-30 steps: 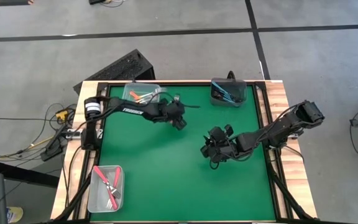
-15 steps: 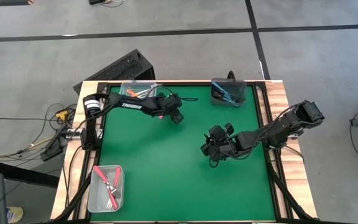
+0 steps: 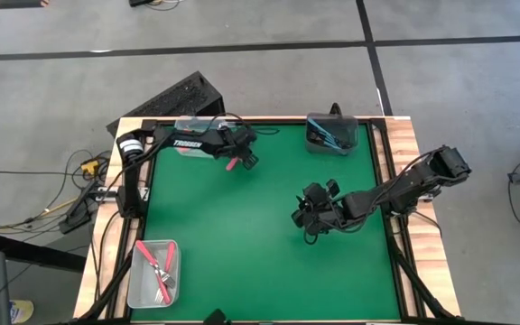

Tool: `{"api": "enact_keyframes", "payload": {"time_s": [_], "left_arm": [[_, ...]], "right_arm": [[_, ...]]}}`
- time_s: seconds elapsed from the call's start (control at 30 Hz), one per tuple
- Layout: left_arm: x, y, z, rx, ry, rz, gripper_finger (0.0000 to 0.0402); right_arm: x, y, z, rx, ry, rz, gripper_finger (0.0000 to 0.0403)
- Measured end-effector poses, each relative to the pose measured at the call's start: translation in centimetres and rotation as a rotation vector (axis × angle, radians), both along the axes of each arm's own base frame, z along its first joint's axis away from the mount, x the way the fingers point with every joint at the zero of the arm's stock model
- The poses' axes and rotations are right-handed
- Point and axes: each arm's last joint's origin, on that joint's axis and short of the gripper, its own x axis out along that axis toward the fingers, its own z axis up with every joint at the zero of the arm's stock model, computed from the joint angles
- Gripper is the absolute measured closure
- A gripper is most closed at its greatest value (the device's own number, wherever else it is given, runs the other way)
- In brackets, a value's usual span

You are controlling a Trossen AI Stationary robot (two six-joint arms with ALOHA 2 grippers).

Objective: Sort silverware by color (type)
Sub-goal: Put the pink fork into the white bin

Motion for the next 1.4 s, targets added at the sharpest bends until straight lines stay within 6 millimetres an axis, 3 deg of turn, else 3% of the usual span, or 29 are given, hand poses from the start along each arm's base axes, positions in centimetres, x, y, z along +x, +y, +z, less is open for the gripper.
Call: {"api": "enact_keyframes", "payload": {"time_s": [0.3,0.57,0.7,0.83,0.97,1.1,1.4], "left_arm": [[-0.1,-0.2,-0.2,-0.029,0.033,-0.059,0.0262],[-0.2,-0.6,-0.3,-0.031,0.08,-0.09,0.0375],[0.0,-1.4,0.1,-0.029,0.081,-0.12,0.0375],[0.4,-3.3,2.5,0.011,0.055,-0.217,0.0366],[0.1,-6.8,5.6,0.049,0.084,-0.386,0.037],[-2.1,-12.1,8.3,-0.071,0.188,-0.591,0.0372],[-11.7,-25.9,13.7,-0.364,0.41,-0.723,0.0369]], "right_arm": [[0.0,0.0,0.0,0.001,-0.001,0.0,0.0232],[0.0,0.0,0.0,0.001,-0.001,0.0,0.0232],[0.0,0.0,0.0,0.004,0.001,0.002,0.0232],[0.0,0.0,0.0,0.004,0.0,0.002,0.0232],[0.0,0.0,0.0,0.008,0.002,0.004,0.0232],[-0.1,0.4,-0.1,0.028,0.01,0.03,0.0232],[-0.2,1.4,0.1,0.038,-0.018,0.059,0.0232]]}}
